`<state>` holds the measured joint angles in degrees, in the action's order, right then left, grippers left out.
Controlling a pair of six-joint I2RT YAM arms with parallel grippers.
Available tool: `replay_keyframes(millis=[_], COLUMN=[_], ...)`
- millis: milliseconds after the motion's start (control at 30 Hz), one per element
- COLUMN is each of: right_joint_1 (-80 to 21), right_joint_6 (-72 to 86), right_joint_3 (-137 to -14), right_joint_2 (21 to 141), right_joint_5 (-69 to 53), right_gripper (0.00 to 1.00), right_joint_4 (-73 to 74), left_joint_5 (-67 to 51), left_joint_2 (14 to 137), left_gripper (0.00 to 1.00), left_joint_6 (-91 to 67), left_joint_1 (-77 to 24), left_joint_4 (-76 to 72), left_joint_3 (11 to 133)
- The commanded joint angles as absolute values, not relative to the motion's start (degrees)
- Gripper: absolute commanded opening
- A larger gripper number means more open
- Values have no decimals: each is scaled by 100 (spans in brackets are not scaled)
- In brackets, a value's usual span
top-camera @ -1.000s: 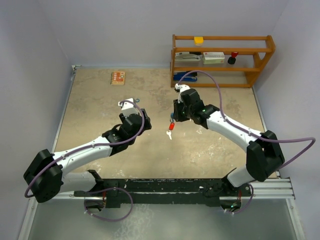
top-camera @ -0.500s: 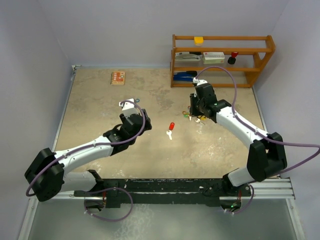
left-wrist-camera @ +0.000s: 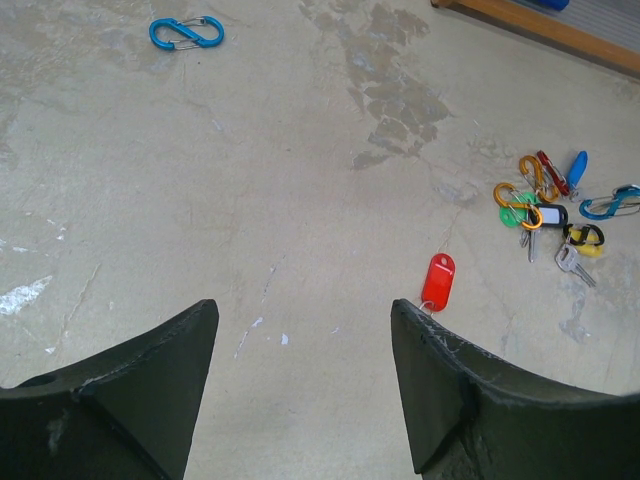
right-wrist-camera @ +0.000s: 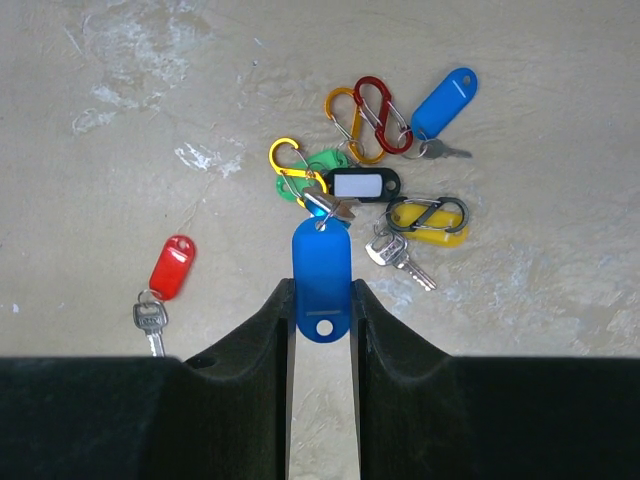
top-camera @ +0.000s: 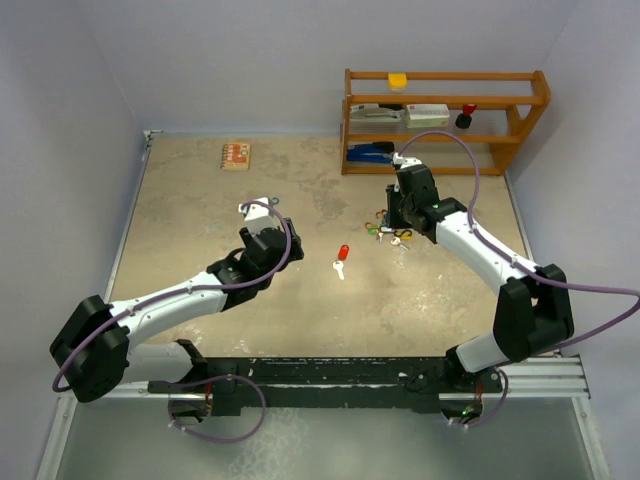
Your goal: Put the keys on the keyring
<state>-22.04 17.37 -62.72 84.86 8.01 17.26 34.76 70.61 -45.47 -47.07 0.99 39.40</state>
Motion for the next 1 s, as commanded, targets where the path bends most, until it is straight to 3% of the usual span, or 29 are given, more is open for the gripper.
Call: replay_keyframes(millis=[0, 667, 700, 800, 967], right_joint_1=[-2163, -2162, -2160, -2162, -2162], right_joint_6=[1705, 1722, 1707, 1724, 1740], right_joint_3=[-6434, -7715, -7792, -7883, -7722], right_joint_2=[8503, 9832, 9912, 10016, 9814], right_joint_5=[836, 128, 112, 136, 149], right_gripper=[23, 23, 26, 56, 62], right_joint_4=[1558, 1137, 1104, 909, 740], left_joint_5=[3542, 3592, 3594, 3593, 3615], left_joint_2=[7079, 6920, 6920, 6916, 6870], left_gripper=[67, 67, 67, 67, 67], left_joint_6=[-4602, -4543, -4544, -4553, -4576], left_joint_1=[-4735, -4729, -4729, -4729, -4727], left_joint_4=[-97, 14, 19, 28, 40], left_joint_3=[3902, 3986, 3990, 3990, 3964])
